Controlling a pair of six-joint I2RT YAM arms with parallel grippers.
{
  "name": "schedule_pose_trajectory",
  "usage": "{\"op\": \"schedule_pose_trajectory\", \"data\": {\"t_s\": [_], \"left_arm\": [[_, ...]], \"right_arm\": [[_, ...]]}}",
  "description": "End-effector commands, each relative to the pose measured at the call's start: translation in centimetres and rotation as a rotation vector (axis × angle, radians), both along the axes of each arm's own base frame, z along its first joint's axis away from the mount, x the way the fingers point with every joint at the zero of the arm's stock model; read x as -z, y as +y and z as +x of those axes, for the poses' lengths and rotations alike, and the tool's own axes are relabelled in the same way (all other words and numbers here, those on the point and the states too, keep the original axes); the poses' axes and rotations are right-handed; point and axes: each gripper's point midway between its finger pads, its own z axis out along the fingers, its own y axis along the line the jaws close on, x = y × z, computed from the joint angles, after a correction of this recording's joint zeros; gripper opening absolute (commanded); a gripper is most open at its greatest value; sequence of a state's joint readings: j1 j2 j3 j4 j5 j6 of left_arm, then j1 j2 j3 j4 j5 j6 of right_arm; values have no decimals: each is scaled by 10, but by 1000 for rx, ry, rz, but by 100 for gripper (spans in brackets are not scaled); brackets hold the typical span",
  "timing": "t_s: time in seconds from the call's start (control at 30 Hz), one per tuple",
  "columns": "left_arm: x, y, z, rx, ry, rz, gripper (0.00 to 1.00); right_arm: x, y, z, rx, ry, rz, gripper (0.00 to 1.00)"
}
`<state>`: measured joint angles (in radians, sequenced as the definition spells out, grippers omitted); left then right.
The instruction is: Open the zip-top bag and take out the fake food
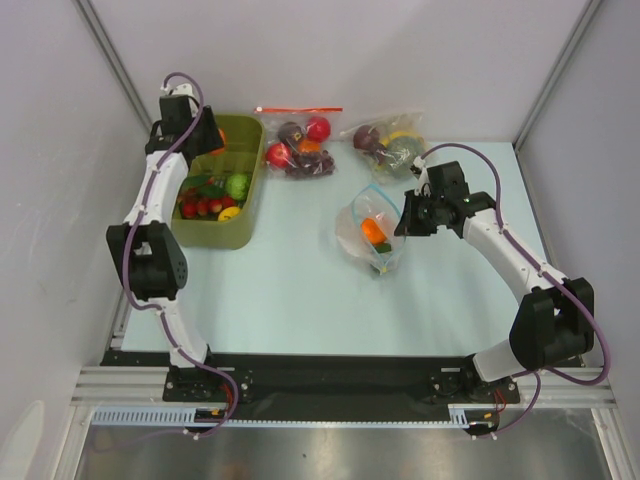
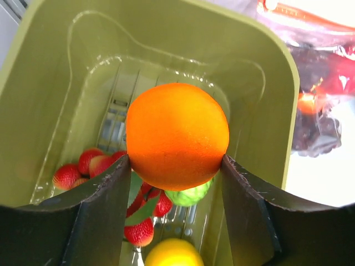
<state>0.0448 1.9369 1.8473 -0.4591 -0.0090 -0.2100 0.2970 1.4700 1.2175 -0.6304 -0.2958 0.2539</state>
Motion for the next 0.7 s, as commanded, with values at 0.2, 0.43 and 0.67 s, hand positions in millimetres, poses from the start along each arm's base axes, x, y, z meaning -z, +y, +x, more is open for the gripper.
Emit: {"op": "schedule_pose_trajectory", "data": {"t_s": [0.2,0.43,0.67], "left_arm": [[-26,-30,18,73,-64,64,100],[-37,-36,13,76,-82,108,100],[-60,-90,-8,181,-125,189,99]], "right_arm": [[-6,-2,11,21,-26,5,0],[-8,-4,10,29,-29,3,0],[-7,-3,9,27,-26,7,0]]}}
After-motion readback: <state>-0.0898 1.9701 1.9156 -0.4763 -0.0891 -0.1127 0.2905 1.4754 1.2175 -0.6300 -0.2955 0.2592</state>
